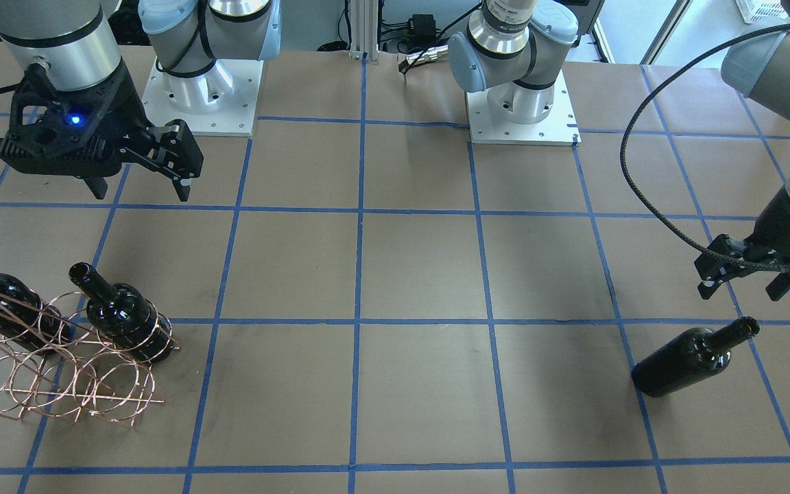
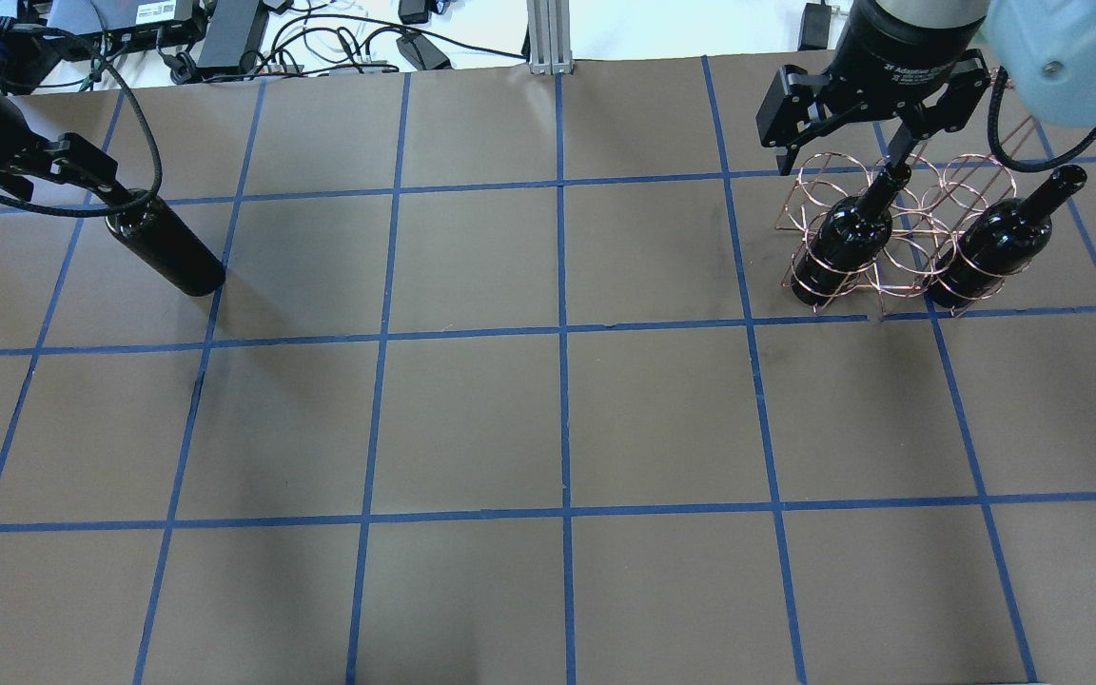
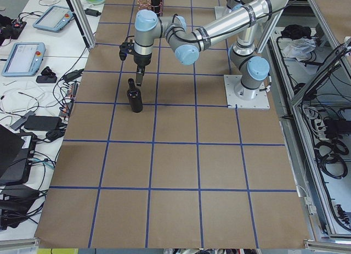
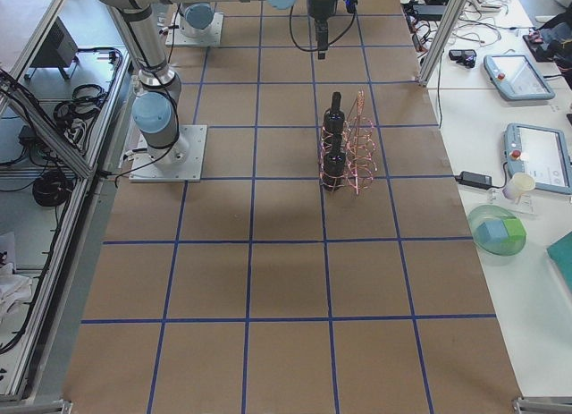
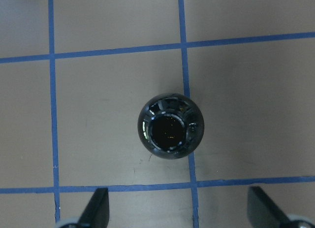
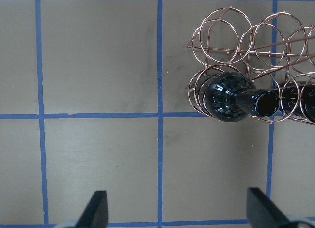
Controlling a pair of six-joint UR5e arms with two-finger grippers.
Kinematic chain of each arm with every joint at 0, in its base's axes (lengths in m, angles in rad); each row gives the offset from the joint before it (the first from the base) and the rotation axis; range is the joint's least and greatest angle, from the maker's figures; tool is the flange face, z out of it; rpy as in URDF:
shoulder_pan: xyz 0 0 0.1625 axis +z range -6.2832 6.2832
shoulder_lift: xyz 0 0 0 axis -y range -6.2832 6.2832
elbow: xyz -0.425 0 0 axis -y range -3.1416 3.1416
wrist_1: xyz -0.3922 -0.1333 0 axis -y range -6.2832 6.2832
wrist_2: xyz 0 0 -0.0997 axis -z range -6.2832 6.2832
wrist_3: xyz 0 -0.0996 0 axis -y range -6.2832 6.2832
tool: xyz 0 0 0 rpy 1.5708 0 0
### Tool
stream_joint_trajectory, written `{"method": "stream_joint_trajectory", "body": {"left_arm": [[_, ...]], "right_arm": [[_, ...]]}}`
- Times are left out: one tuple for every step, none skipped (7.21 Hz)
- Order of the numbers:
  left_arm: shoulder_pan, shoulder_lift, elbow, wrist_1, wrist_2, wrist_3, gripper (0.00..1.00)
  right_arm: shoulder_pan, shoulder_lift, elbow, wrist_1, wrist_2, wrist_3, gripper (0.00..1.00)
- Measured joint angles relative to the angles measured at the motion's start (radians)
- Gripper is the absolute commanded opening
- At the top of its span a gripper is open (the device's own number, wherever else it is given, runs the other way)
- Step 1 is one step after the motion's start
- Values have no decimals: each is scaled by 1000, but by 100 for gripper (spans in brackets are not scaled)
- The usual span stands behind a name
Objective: Place wine into wine basket
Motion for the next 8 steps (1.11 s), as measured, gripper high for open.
{"method": "stream_joint_trajectory", "body": {"left_arm": [[10,-26,3,19,-27,15,99],[14,-49,5,34,-58,21,97],[13,-62,5,40,-74,22,87],[10,-68,6,43,-79,23,86],[8,-72,8,52,-81,26,86],[7,-76,10,69,-83,28,85],[7,-81,11,84,-85,29,85],[7,-84,12,93,-87,30,85]], "right_arm": [[0,-1,4,-2,0,0,100],[0,-2,7,-2,0,0,100],[0,-2,7,-2,0,0,100],[0,-3,8,-2,-1,0,100],[0,-3,8,-3,0,0,100],[0,-4,8,-3,1,0,100],[0,-3,8,-3,1,0,100],[0,-4,8,-3,2,0,100]]}}
